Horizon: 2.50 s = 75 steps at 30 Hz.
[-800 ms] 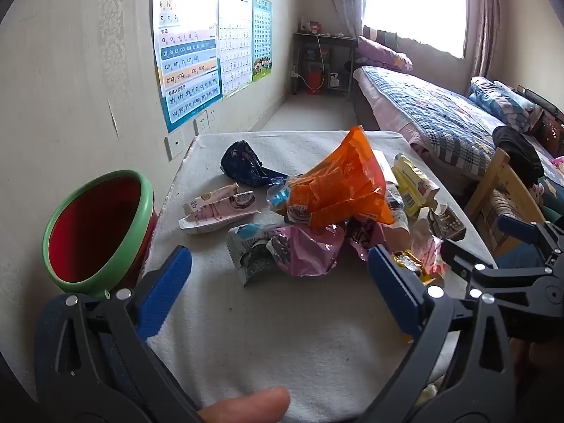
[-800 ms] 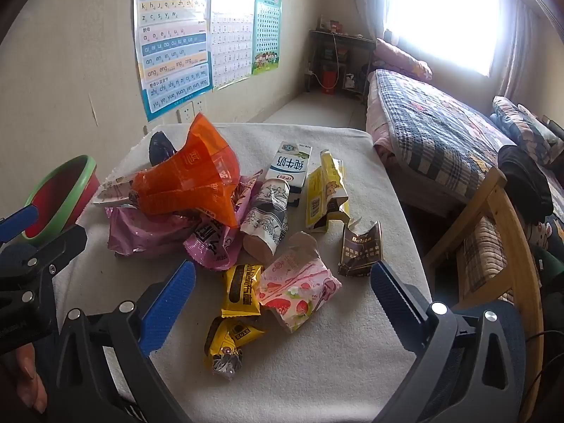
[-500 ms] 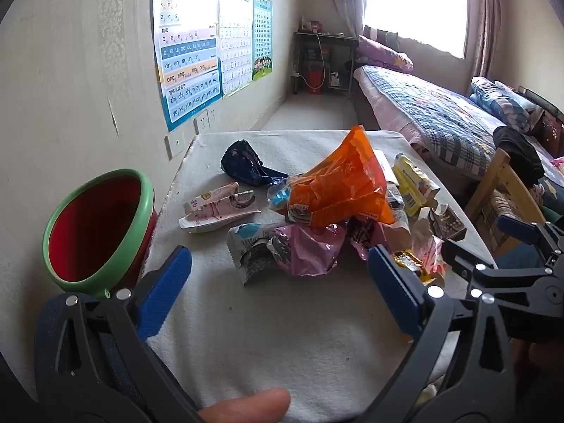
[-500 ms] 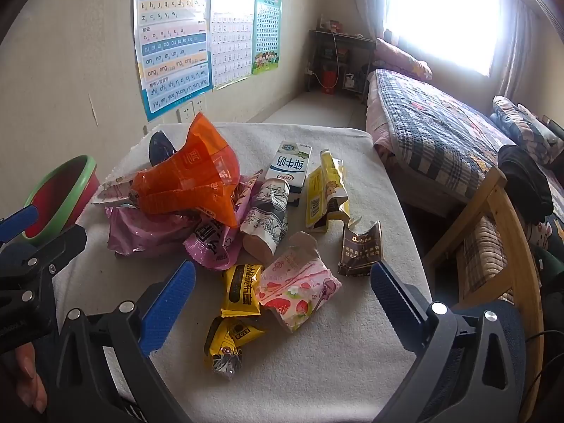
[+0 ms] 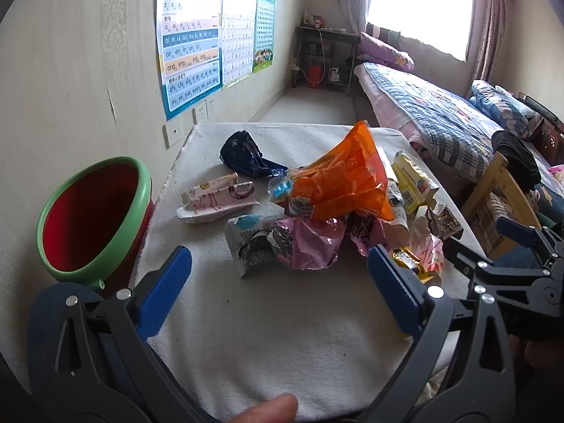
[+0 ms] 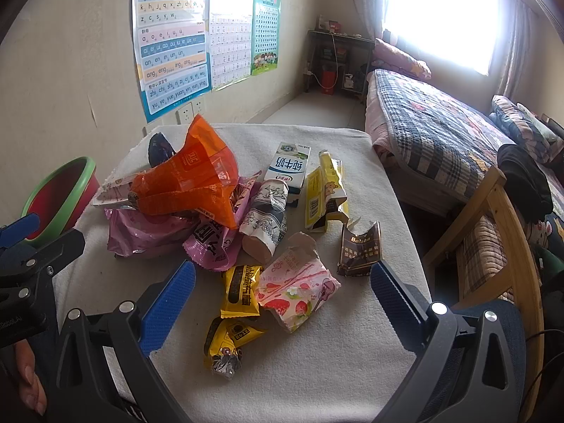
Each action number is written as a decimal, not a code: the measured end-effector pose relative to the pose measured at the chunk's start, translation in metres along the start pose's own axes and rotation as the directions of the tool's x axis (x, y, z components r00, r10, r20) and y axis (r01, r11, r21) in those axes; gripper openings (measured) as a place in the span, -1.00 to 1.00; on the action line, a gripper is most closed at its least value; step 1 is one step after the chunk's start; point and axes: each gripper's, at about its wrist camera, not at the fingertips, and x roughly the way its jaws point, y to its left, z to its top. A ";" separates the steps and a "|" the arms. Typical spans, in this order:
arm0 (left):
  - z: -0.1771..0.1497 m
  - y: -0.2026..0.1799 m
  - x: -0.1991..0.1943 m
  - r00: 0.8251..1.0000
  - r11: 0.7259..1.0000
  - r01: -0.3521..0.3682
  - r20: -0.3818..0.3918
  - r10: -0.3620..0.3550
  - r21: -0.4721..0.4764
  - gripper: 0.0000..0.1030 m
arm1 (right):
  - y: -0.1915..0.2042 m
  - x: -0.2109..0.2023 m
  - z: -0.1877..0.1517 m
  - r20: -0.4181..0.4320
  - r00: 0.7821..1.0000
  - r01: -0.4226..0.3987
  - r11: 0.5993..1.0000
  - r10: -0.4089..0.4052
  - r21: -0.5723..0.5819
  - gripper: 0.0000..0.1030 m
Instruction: Collect trash
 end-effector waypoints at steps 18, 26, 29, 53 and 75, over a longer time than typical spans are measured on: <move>-0.001 0.003 0.002 1.000 1.000 -0.003 -0.023 0.003 -0.017 0.90 | 0.001 0.000 -0.001 -0.002 1.000 -0.001 1.000 0.001 0.001 0.87; -0.001 0.002 0.001 1.000 1.000 -0.005 -0.026 0.005 -0.017 0.90 | 0.002 0.001 -0.001 -0.004 1.000 -0.002 1.000 0.002 0.001 0.87; -0.002 0.003 0.001 1.000 1.000 -0.005 -0.025 0.005 -0.018 0.90 | 0.002 0.002 -0.001 -0.004 1.000 -0.002 1.000 0.002 0.001 0.87; -0.005 0.008 0.002 0.999 0.998 0.010 -0.034 -0.012 -0.059 0.90 | 0.003 0.002 -0.001 -0.005 1.000 -0.004 1.000 0.004 0.002 0.87; -0.002 0.003 0.011 0.997 0.999 0.022 -0.077 -0.025 -0.035 0.90 | 0.002 0.008 0.002 -0.032 0.999 -0.028 0.999 0.029 0.025 0.87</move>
